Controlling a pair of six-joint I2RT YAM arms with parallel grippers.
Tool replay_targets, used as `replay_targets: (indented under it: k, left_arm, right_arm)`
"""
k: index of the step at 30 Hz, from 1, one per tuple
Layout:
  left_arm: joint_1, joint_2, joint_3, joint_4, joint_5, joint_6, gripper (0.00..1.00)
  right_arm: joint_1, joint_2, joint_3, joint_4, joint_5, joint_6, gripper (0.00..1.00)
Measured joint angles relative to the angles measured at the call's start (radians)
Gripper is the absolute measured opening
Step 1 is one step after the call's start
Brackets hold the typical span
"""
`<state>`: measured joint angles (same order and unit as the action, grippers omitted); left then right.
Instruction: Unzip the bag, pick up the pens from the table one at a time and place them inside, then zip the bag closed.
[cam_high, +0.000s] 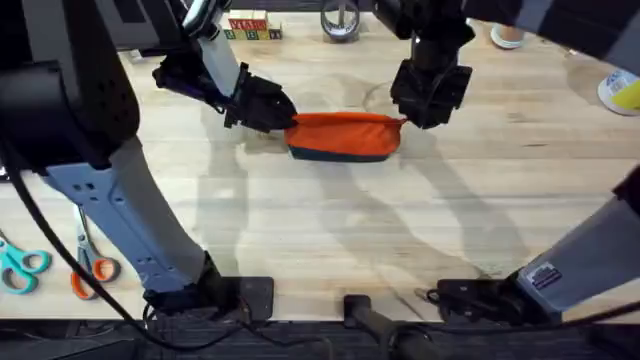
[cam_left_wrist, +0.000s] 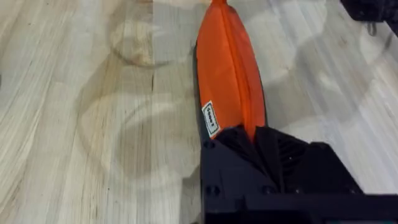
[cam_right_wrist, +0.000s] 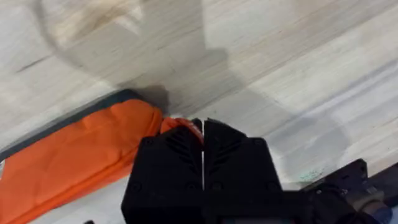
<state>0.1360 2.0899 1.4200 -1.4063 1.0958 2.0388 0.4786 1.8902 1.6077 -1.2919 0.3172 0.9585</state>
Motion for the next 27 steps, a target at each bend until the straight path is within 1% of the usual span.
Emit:
replay_targets:
  k: [6, 12, 15, 21, 27]
  left_arm:
    - [0.0, 0.0, 0.0, 0.0, 0.0, 0.0, 0.043]
    - [0.0, 0.0, 0.0, 0.0, 0.0, 0.0, 0.042]
    - [-0.001, 0.0, 0.0, 0.0, 0.001, 0.0, 0.042]
    - [0.002, 0.0, 0.0, 0.0, -0.004, 0.0, 0.042]
    - [0.002, 0.0, 0.0, 0.0, -0.004, 0.0, 0.042]
  right_arm:
    - [-0.028, 0.047, -0.011, 0.001, 0.001, -0.021, 0.031]
    - [-0.059, 0.049, -0.023, 0.006, -0.003, -0.025, 0.031]
    - [-0.085, 0.049, -0.051, 0.009, -0.007, -0.025, 0.031]
    - [-0.168, 0.049, -0.088, -0.005, 0.064, -0.033, 0.03]
    - [-0.177, 0.049, -0.089, -0.004, 0.084, -0.042, 0.029]
